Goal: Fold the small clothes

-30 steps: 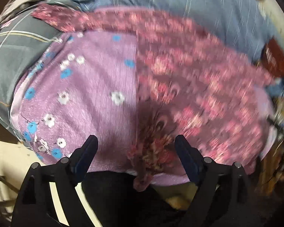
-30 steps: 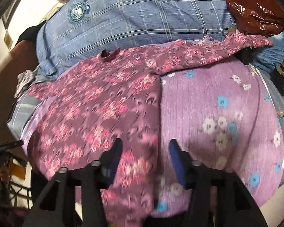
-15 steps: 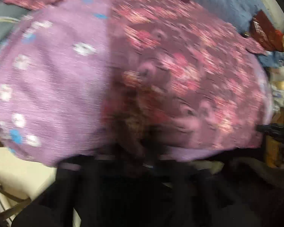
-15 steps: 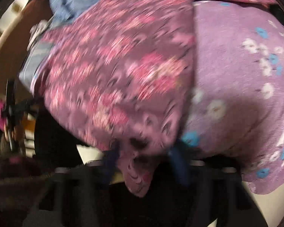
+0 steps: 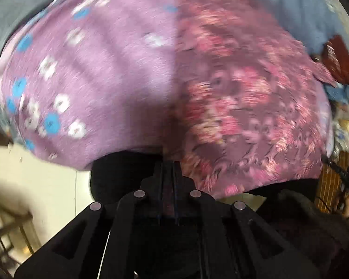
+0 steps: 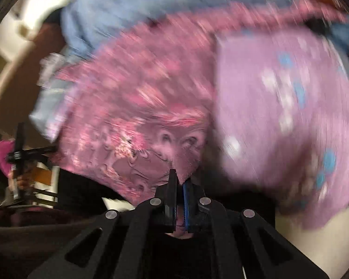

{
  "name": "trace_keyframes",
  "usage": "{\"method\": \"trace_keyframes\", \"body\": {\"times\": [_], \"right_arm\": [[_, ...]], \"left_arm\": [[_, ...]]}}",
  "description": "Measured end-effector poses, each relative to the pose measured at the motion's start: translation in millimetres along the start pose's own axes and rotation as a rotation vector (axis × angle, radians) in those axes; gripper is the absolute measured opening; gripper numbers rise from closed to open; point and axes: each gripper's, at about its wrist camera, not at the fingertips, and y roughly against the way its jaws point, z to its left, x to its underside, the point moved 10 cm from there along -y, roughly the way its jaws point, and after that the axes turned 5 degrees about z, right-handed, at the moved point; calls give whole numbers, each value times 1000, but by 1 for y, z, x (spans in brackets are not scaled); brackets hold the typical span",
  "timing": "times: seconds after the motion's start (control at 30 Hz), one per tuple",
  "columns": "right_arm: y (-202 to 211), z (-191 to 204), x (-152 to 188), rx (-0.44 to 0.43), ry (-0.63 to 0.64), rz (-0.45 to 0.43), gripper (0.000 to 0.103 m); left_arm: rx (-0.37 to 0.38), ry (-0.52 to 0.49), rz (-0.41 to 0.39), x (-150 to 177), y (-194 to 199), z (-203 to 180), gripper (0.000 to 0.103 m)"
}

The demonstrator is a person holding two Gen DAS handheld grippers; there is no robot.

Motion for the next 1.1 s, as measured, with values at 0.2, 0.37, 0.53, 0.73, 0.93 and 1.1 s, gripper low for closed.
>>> {"method": "trace_keyframes", "body": {"times": [0.2, 0.37, 0.53, 0.73, 0.93, 1.1], "right_arm": [[35, -1, -36, 21, -6, -146, 14], [42, 23, -109, -45, -1, -314, 28], [-49, 15, -141, 36, -45, -194, 26], [10, -24, -172, -12, -142, -360, 26], [128, -190, -210, 52, -596, -672, 43], [165, -281, -233, 71, -815, -780, 46]], "left_arm": [[-51, -82, -214, -41, 59, -16, 45], [-61, -173, -306, -100, 41, -85, 69], [-148, -177, -163, -115, -36, -104, 70], [-171, -288, -225, -119, -13, -120, 71], [-59, -281, -248, -163, -1, -156, 71], [-15, -277, -244, -213, -15, -201, 71]]}}
